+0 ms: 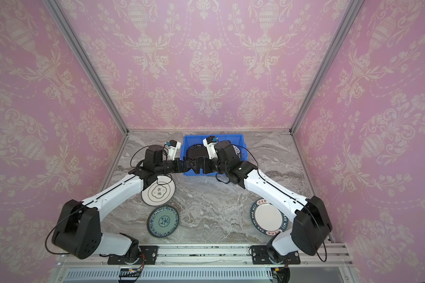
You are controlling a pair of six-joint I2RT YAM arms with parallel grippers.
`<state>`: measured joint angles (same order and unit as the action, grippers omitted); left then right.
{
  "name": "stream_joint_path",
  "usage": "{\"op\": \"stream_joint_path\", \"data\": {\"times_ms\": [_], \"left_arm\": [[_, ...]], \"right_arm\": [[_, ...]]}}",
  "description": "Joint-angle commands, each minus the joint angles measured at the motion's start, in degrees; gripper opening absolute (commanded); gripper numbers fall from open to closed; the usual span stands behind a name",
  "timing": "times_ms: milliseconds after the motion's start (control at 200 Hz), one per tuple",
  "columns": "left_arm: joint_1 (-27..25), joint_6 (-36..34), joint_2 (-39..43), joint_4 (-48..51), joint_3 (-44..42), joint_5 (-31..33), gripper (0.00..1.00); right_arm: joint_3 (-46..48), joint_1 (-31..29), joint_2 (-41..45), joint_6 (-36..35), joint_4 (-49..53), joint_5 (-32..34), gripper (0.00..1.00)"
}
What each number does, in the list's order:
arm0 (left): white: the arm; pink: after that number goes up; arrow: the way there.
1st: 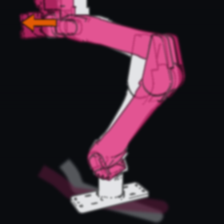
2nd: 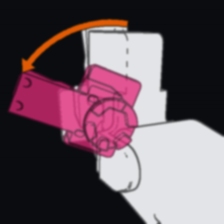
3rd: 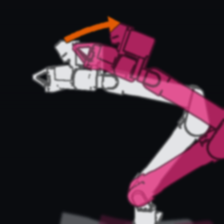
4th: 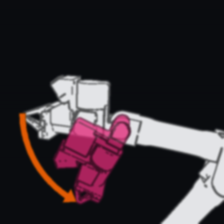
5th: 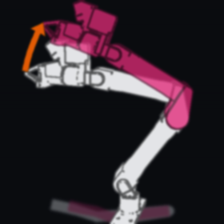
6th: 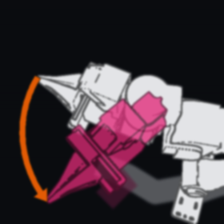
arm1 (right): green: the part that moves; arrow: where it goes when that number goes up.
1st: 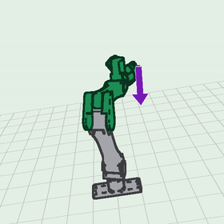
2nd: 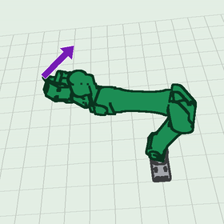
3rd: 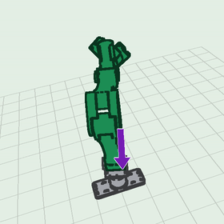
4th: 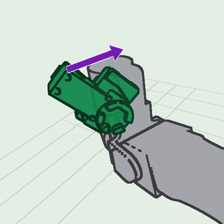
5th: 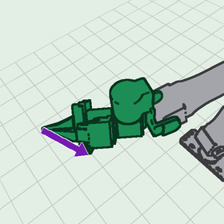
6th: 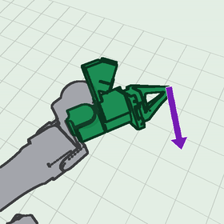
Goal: Place the plates into the plastic bin on the countertop
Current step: 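Open the right gripper and raise it out of the bin, then lower the right gripper to the blue-and-white floral plate and close it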
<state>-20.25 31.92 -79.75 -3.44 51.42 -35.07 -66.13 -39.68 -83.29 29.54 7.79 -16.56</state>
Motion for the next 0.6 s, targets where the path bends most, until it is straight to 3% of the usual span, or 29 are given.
{"op": "stream_joint_path", "data": {"times_ms": [0,365,410,470,550,595], "left_arm": [[0.4,1.0,4.3,2.5,-2.4,0.9,0.99],[0.5,1.2,13.1,7.6,-9.9,4.4,0.99],[0.7,2.0,14.2,7.1,-11.7,4.9,0.99],[1.2,3.1,15.6,6.7,-12.9,5.1,0.99],[2.1,4.4,17.7,5.5,-14.3,5.1,0.99],[3.2,5.2,18.6,5.3,-14.9,4.8,0.99]], "right_arm": [[8.4,-2.2,1.0,0.2,2.8,-6.4,0.97],[16.2,-7.6,-9.6,4.4,-8.5,-17.5,0.64],[16.3,-8.1,-11.8,7.2,-10.9,-18.4,0.62],[16.3,-8.7,-15.0,9.6,-14.7,-20.2,0.49],[15.8,-9.8,-18.8,12.4,-19.3,-22.1,0.46],[15.3,-10.3,-20.8,13.7,-21.0,-23.0,0.4]]}}
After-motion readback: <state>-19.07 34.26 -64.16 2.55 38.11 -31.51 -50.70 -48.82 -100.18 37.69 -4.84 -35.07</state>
